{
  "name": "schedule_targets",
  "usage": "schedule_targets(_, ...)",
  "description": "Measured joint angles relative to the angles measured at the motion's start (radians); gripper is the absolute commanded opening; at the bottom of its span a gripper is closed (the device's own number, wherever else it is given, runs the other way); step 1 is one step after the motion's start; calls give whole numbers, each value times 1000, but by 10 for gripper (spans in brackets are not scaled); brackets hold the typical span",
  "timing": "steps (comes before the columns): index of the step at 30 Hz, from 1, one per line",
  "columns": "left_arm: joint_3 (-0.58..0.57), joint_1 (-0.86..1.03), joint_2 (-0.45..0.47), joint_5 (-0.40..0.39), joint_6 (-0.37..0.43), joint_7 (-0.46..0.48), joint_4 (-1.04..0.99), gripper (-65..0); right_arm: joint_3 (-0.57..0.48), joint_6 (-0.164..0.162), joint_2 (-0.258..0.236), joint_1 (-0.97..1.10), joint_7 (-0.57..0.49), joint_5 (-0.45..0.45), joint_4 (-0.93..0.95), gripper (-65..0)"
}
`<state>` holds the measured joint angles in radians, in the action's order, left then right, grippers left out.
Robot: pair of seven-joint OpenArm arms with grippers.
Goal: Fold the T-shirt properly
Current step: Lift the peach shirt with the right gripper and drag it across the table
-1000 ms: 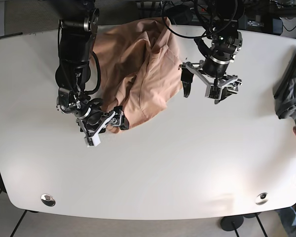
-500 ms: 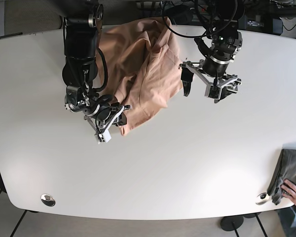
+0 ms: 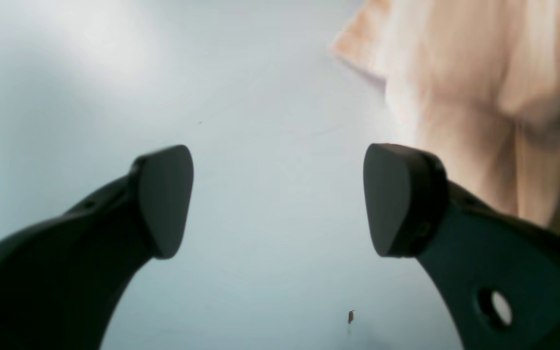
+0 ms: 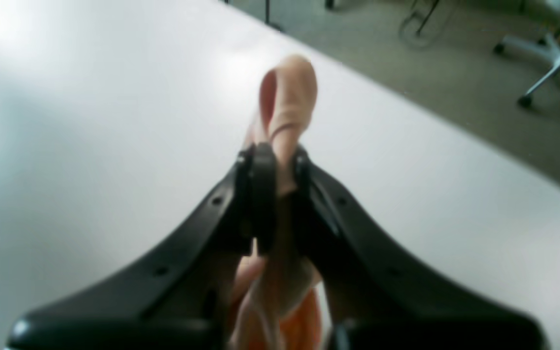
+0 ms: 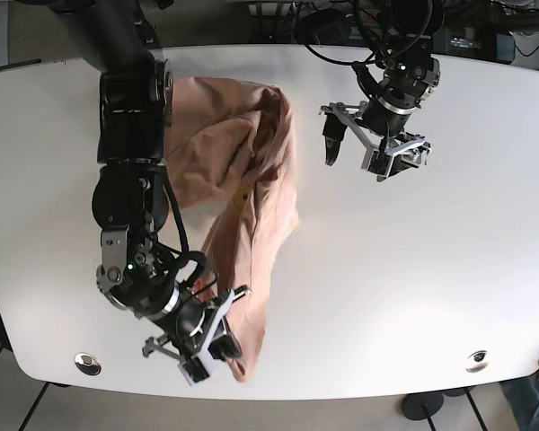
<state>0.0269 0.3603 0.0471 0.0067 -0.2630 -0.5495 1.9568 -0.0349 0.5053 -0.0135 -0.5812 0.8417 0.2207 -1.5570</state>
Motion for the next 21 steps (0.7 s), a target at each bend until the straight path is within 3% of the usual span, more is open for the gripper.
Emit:
schedule_targets(3, 26, 0, 0, 0, 1, 0, 0, -151, -63, -1, 5, -118, 0, 5, 0, -631)
schedule_targets(5, 50, -1, 1, 0, 1, -1, 0, -153, -113, -47, 2, -201, 2, 9, 0, -631)
schedule_targets(9, 74, -4, 0, 0, 0, 0, 0, -153, -145, -61, 26, -355, 1, 11, 0, -631)
schedule_targets(13, 93, -13, 1, 0, 1, 0, 0, -153, -44, -57, 43, -429, 57, 19, -2, -631)
schedule_targets(21, 61, -42, 1, 2, 1, -2, -8, -151, 44, -59, -18, -222, 83, 21, -46, -631)
